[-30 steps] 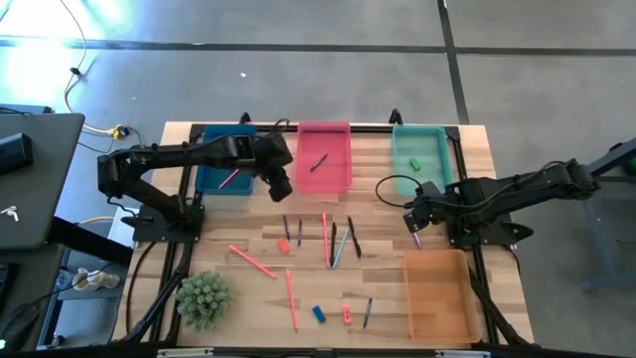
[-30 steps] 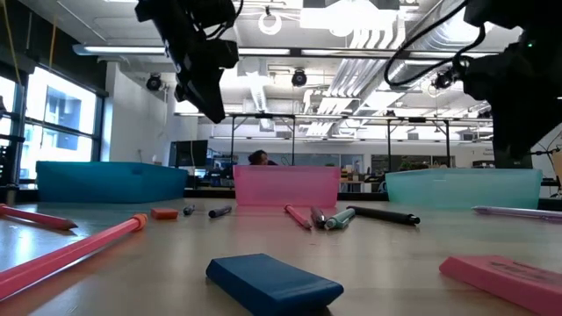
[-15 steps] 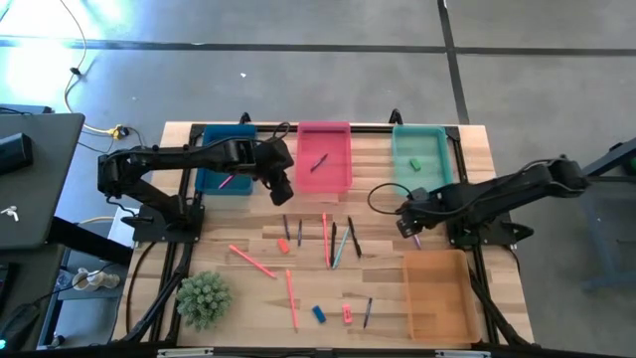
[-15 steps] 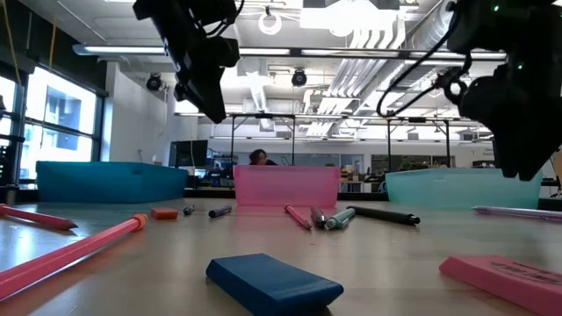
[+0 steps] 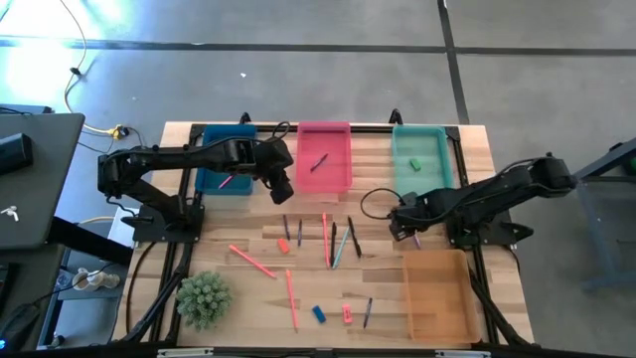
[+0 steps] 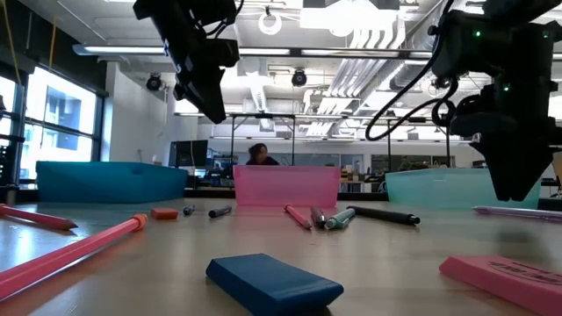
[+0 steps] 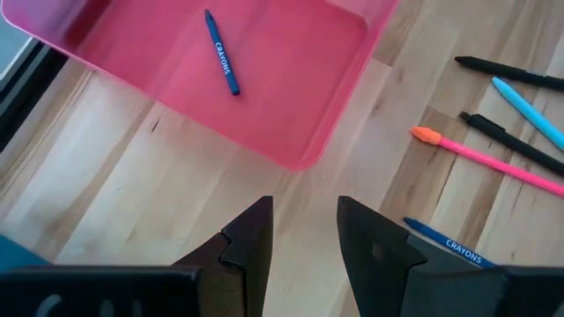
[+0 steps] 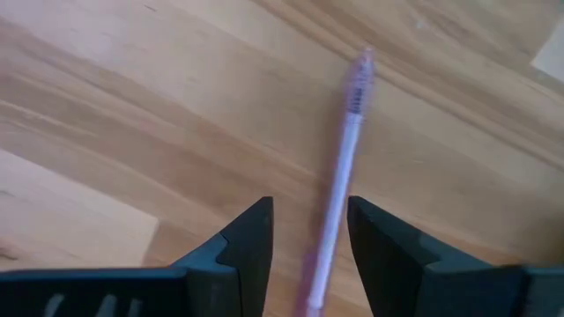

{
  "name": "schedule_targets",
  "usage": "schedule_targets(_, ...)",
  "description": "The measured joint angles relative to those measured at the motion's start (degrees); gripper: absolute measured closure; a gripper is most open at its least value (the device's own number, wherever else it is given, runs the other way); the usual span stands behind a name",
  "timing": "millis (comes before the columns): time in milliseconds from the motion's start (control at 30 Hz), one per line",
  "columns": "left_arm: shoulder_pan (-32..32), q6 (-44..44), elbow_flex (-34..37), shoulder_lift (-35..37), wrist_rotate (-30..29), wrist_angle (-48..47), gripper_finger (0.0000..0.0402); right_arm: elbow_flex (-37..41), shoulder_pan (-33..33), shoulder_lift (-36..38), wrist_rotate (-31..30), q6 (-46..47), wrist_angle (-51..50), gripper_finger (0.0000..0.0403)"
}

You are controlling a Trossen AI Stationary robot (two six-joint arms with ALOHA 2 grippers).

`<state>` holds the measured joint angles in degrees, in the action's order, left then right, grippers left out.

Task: Sort crayons/erasers/pens/pencils in bins
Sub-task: Put the pink pen into the orange bin

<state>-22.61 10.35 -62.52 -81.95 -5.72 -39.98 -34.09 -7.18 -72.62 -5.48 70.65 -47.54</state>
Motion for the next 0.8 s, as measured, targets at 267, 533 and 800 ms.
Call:
schedule_targets(267, 0.0, 0.0, 0.0, 0.0, 0.4, -0.1, 0.0286, 1.9, 0.0, -3.7, 1.2, 0.5, 2.9, 0.0265)
schedule_targets(533, 0.0, 0.0, 0.0, 0.0, 0.5, -0.1, 0.0286, 4.3, 0.1, -3.5, 3.0, 2.8, 5.2, 0.0293)
schedule_targets(800, 0.0, 0.0, 0.0, 0.0, 0.5, -0.1, 0.0286, 4.4, 0.0, -3.5, 3.8, 2.6, 5.3, 0.0373)
